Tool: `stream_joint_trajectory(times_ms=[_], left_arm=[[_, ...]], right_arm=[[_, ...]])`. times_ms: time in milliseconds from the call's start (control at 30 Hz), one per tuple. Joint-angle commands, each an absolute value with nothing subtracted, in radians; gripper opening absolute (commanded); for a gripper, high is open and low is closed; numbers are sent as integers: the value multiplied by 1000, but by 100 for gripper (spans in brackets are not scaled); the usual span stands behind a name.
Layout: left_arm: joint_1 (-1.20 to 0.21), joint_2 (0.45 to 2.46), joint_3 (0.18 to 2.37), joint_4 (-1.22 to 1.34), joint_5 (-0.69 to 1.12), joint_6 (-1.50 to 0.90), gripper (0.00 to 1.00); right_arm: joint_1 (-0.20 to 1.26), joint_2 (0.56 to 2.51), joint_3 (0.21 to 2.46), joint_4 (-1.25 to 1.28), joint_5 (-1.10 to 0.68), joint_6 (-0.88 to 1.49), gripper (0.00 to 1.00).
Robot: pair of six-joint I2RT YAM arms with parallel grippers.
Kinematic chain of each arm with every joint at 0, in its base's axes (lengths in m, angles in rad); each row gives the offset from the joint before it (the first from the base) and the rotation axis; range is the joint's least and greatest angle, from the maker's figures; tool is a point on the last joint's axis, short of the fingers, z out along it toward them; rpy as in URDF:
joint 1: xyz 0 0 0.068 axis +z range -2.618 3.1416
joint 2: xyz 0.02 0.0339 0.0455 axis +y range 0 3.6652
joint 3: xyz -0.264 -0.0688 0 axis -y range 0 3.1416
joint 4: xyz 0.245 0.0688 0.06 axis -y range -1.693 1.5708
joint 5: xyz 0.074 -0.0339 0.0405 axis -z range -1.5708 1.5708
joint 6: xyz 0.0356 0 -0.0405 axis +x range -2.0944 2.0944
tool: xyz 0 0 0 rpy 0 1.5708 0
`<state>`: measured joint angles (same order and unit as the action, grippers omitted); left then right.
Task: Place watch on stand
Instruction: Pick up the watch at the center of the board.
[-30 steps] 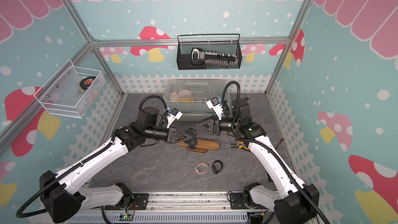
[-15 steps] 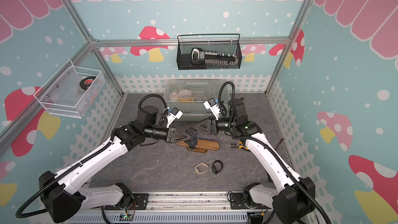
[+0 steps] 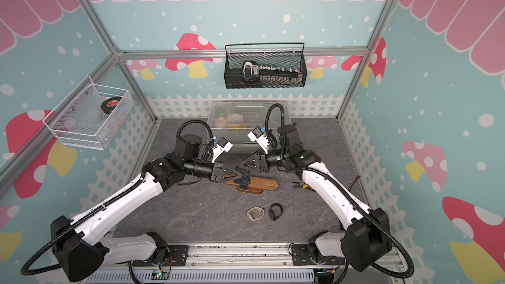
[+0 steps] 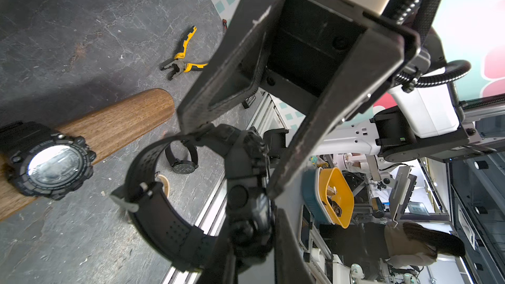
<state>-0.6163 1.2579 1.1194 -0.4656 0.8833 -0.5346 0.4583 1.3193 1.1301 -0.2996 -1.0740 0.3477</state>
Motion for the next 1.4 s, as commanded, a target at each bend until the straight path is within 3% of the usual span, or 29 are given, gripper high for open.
stream_joint_trajectory(times_ms=[0,967,1367], left_arm=[[-611,1263,1170,-497,904,-487,0],[-581,1257,1186,-512,884,-476,0],[-574,1252,1183,-505,915,-489,0]], right_arm=[[463,1303,1145,-346,-1125,279,42],[467,1164,1002,-331,-1152,314,34],[468,1064,955,-396,-843,276,40]])
